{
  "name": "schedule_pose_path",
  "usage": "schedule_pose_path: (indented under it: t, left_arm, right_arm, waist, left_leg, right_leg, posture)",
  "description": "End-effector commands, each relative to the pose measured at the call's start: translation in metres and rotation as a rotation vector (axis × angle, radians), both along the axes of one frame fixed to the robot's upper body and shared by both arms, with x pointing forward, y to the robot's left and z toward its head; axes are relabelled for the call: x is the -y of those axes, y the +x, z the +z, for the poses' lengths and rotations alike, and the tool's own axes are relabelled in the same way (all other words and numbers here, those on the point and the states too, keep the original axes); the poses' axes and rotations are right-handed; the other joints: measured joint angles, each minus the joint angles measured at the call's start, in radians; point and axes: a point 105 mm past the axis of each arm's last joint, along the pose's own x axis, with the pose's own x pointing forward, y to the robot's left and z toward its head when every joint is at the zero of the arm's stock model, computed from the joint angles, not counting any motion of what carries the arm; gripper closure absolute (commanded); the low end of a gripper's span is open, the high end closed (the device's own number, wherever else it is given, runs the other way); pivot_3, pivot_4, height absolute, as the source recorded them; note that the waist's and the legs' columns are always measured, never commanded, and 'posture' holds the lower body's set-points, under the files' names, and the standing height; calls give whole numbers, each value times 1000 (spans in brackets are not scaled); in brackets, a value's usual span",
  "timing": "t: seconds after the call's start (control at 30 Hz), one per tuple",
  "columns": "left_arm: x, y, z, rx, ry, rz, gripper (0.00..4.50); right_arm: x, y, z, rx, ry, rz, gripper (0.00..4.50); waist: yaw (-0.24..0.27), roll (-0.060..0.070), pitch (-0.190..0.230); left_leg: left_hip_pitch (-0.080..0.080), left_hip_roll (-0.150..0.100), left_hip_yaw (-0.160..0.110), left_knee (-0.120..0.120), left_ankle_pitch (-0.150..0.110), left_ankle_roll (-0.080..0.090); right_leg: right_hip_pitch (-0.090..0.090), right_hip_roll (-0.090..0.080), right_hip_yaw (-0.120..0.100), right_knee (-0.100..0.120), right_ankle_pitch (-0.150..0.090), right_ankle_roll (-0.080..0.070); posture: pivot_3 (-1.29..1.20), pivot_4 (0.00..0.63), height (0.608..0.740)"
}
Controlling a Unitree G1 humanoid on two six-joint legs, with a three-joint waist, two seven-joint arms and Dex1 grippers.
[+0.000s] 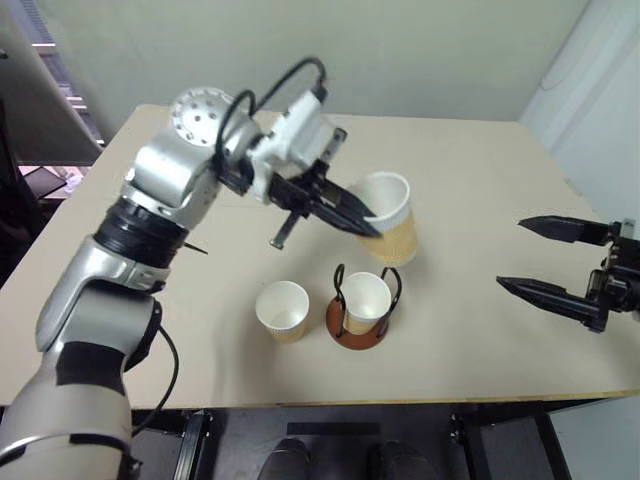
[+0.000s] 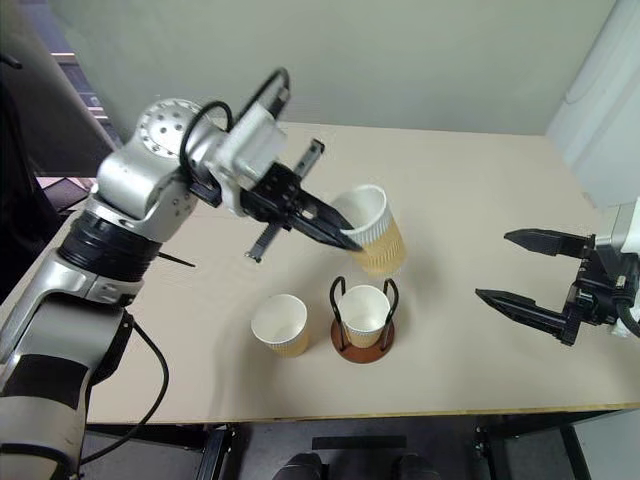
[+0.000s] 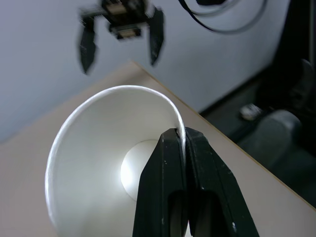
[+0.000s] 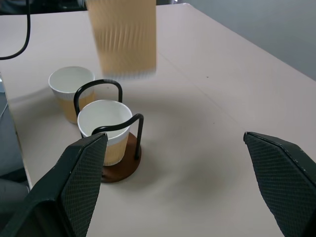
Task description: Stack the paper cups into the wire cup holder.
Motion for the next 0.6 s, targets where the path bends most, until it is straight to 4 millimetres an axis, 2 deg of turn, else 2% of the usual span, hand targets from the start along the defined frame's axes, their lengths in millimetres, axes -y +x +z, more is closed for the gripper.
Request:
schedule_pose_path:
  t: [0.03,0.3,0.6]
  left_arm:
    - [5,-4,-10,68,82,-61,4478]
    - [-1,-5,-24,74,154,-81,4478]
    - [-7,-5,-25,91,173,-95,4478]
  right_arm:
    - [3,-7,8,51,-17,-30,5]
    - [6,-11,5,45,-21,-66,5]
    - [1,-10,3,44,-22,-70,5]
  waist:
    - [0,0,0]
    - [-1,0,0]
    - [-1,0,0]
  left_leg:
    - [0,-1,0,0,0,0]
    - [-2,-1,2,0,-1,2]
    - [-2,-2,1,0,-1,3]
  right_leg:
    - [0,-1,0,0,0,0]
    - [-1,-3,-3,-3,0,1]
    - [-1,-9,-3,-3,0,1]
  posture:
    - [0,150,740]
    - [0,150,740]
    - [0,150,740]
